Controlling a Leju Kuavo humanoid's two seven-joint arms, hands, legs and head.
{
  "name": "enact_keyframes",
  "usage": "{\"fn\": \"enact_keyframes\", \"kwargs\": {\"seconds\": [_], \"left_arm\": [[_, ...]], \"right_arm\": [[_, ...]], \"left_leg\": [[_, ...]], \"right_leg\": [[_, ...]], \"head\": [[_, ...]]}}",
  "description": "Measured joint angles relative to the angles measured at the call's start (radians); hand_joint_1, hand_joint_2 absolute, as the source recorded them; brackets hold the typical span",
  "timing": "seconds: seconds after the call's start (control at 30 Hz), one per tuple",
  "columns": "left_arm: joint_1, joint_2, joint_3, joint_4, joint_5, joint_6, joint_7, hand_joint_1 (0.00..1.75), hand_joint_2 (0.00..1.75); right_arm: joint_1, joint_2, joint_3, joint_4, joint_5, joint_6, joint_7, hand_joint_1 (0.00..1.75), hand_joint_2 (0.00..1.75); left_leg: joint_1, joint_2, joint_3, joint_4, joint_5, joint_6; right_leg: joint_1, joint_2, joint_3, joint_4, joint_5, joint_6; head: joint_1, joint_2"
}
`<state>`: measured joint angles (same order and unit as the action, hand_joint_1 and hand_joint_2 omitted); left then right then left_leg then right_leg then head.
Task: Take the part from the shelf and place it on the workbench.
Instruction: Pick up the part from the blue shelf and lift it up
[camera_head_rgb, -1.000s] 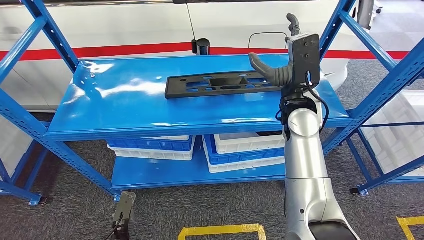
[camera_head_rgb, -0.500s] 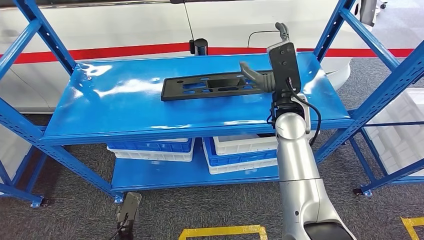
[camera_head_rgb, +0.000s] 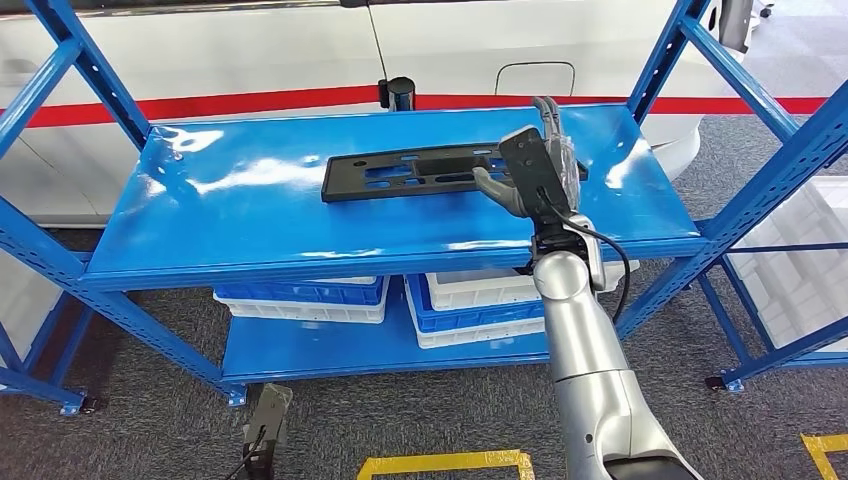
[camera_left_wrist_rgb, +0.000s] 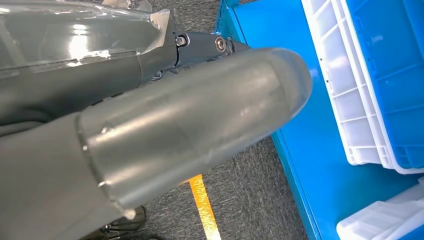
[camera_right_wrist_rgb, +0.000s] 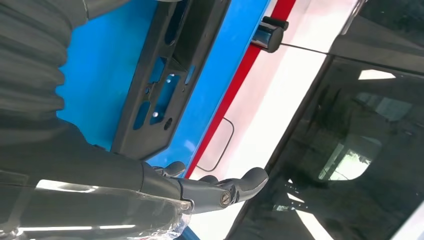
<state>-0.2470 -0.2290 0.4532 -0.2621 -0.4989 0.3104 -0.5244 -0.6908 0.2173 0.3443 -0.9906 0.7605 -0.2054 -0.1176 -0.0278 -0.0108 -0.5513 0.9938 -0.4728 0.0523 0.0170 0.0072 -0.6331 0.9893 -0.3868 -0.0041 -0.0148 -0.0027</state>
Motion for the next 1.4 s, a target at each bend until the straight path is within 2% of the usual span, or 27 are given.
{"fn": "enact_keyframes", "kwargs": {"seconds": [0.1, 0.2, 0.4, 0.57, 0.8, 0.9, 1.1, 1.2, 1.4], "left_arm": [[0.000, -0.001, -0.004, 0.000, -0.011, -0.008, 0.003, 0.00, 0.00], [-0.002, -0.009, -0.013, 0.000, -0.035, -0.022, 0.009, 0.00, 0.00], [-0.008, -0.027, -0.037, 0.000, -0.068, -0.037, 0.019, 0.00, 0.00], [-0.003, -0.024, -0.039, 0.000, -0.052, -0.037, 0.015, 0.00, 0.00], [0.015, -0.013, -0.029, 0.000, -0.025, -0.035, -0.009, 0.00, 0.00], [0.020, -0.008, -0.025, 0.000, -0.021, -0.030, -0.016, 0.00, 0.00], [0.029, -0.004, -0.004, 0.002, 0.000, -0.013, -0.027, 0.00, 0.00], [0.037, -0.004, 0.008, 0.002, 0.015, -0.004, -0.030, 0.00, 0.00], [0.046, -0.002, 0.030, 0.007, 0.029, 0.005, -0.035, 0.00, 0.00]], "right_arm": [[0.001, 0.000, 0.007, 0.019, 0.070, -0.011, 0.013, 0.00, 1.75], [0.003, 0.009, 0.035, 0.093, 0.235, -0.072, 0.048, 0.00, 1.75], [-0.010, 0.052, 0.110, 0.318, 0.518, -0.184, 0.179, 0.00, 1.75], [-0.047, 0.075, 0.146, 0.442, 0.635, -0.196, 0.265, 0.00, 1.75], [-0.088, 0.103, 0.163, 0.522, 0.682, -0.194, 0.269, 0.00, 1.75], [-0.096, 0.118, 0.199, 0.530, 0.675, -0.182, 0.264, 0.00, 1.75], [-0.115, 0.123, 0.404, 0.505, 0.482, -0.165, 0.317, 0.00, 1.75], [-0.139, 0.123, 0.503, 0.493, 0.428, -0.169, 0.345, 0.00, 1.75], [-0.177, 0.123, 0.594, 0.491, 0.402, -0.173, 0.376, 0.00, 1.75]], "left_leg": [[0.000, 0.000, 0.000, 0.000, 0.000, 0.000], [0.000, 0.001, 0.000, 0.000, 0.000, 0.000], [0.000, 0.001, 0.000, 0.000, 0.000, 0.000], [0.000, 0.001, 0.000, 0.000, 0.000, 0.000], [0.000, 0.001, 0.000, 0.000, 0.000, 0.000], [0.000, 0.001, 0.000, 0.000, 0.000, 0.000], [0.000, 0.001, -0.001, 0.000, 0.000, 0.000], [0.000, 0.001, 0.000, 0.000, 0.000, 0.000], [0.000, 0.001, 0.000, 0.000, 0.000, 0.000]], "right_leg": [[0.000, 0.000, 0.000, 0.000, 0.000, 0.000], [0.000, 0.000, 0.000, 0.000, 0.000, 0.000], [0.000, 0.000, 0.000, 0.000, 0.000, 0.000], [0.000, 0.000, 0.000, 0.000, 0.000, 0.000], [0.000, 0.001, 0.000, 0.000, 0.000, 0.000], [0.000, 0.001, 0.000, 0.000, 0.000, 0.000], [0.000, 0.001, 0.000, 0.000, 0.000, 0.000], [0.000, 0.001, 0.000, 0.000, 0.000, 0.000], [0.000, 0.001, 0.000, 0.000, 0.000, 0.000]], "head": [[0.000, 0.000], [0.000, 0.000], [0.000, 0.000], [0.000, 0.000], [0.000, 0.000], [0.000, 0.000], [0.000, 0.000], [0.000, 0.000], [0.000, 0.000]]}}
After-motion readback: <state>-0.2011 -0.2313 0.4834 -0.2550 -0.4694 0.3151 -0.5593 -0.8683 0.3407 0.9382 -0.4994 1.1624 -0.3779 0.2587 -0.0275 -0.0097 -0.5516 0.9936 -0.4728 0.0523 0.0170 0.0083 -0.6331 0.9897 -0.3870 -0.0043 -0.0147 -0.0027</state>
